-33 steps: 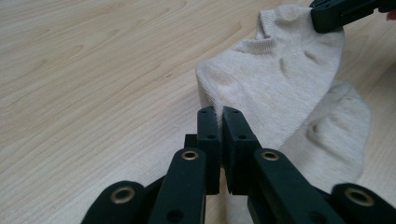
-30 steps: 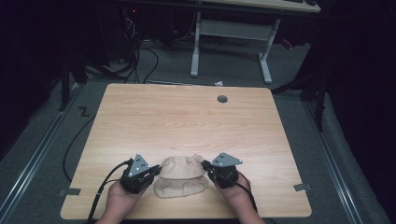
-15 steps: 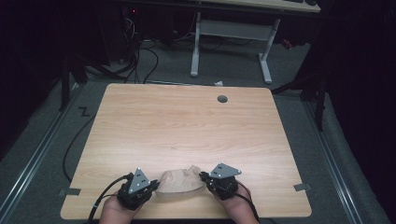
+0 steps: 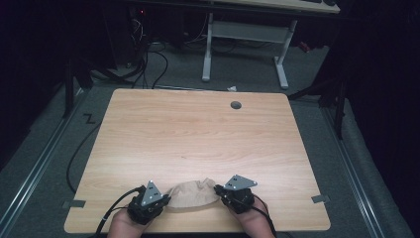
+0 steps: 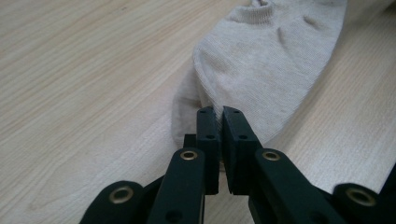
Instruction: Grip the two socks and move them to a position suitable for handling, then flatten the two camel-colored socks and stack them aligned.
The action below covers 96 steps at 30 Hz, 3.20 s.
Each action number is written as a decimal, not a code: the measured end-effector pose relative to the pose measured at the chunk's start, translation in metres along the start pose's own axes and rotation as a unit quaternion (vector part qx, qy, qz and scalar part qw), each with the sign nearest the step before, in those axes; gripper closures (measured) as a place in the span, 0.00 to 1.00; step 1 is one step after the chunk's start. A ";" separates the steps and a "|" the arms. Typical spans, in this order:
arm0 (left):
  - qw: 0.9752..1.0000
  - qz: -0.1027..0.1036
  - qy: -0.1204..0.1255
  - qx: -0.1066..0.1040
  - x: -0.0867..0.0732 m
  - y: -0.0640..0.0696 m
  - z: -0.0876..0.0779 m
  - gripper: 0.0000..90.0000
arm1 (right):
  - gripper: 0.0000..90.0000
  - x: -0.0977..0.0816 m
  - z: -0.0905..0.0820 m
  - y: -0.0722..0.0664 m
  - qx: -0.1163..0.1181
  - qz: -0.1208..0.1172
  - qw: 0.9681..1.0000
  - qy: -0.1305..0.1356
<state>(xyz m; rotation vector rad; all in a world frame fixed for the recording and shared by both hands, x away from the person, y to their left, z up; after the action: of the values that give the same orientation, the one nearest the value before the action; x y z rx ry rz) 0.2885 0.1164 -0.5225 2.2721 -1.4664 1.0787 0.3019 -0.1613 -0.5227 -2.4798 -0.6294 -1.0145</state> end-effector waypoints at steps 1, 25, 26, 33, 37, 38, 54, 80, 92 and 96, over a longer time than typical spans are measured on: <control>1.000 0.001 -0.002 -0.002 0.000 0.001 0.001 0.95 | 0.95 -0.001 0.000 0.000 0.000 0.000 1.000 -0.004; 1.000 0.006 -0.019 0.012 0.000 0.002 0.002 0.83 | 0.91 -0.007 0.007 0.002 0.004 0.007 1.000 -0.028; 1.000 0.003 -0.018 0.013 0.000 0.002 0.002 0.80 | 0.90 -0.007 0.007 0.002 0.004 0.009 1.000 -0.029; 1.000 -0.007 -0.010 0.020 0.001 0.000 0.001 0.73 | 0.74 -0.007 0.007 0.003 0.008 0.021 0.999 -0.032; 1.000 -0.007 -0.003 0.026 0.002 -0.001 -0.001 0.71 | 0.71 -0.006 0.006 0.002 0.012 0.024 0.999 -0.025; 1.000 -0.007 -0.002 0.027 0.002 -0.001 -0.002 0.71 | 0.70 -0.006 0.006 0.001 0.012 0.026 0.999 -0.024; 0.997 -0.031 0.036 0.065 0.000 -0.020 -0.014 0.64 | 0.71 -0.002 -0.005 0.008 0.004 0.035 0.999 0.017; 0.981 -0.108 0.048 0.157 -0.042 -0.101 -0.033 0.58 | 0.61 -0.013 -0.036 0.123 -0.148 0.149 0.971 0.115; 0.982 -0.106 0.044 0.153 -0.041 -0.101 -0.025 0.55 | 0.60 -0.013 -0.029 0.127 -0.156 0.143 0.972 0.102; 0.982 -0.105 0.050 0.152 -0.039 -0.099 -0.027 0.55 | 0.60 -0.013 -0.025 0.122 -0.155 0.131 0.975 0.093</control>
<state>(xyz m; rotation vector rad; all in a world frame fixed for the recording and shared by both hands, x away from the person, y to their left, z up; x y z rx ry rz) 0.3519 0.2051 -0.5117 2.4617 -1.0556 1.4053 0.3449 -0.2780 -0.5376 -2.5930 -0.0838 -1.2977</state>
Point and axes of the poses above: each handheld gripper's, and its own axes: z roughly forward along the jaws, x roughly out of its top, y roughly to its right, the point moved 2 cm from there along z, roughly forward along the jaws, and after that the axes turned 15 degrees about z, right-handed, at the moved point
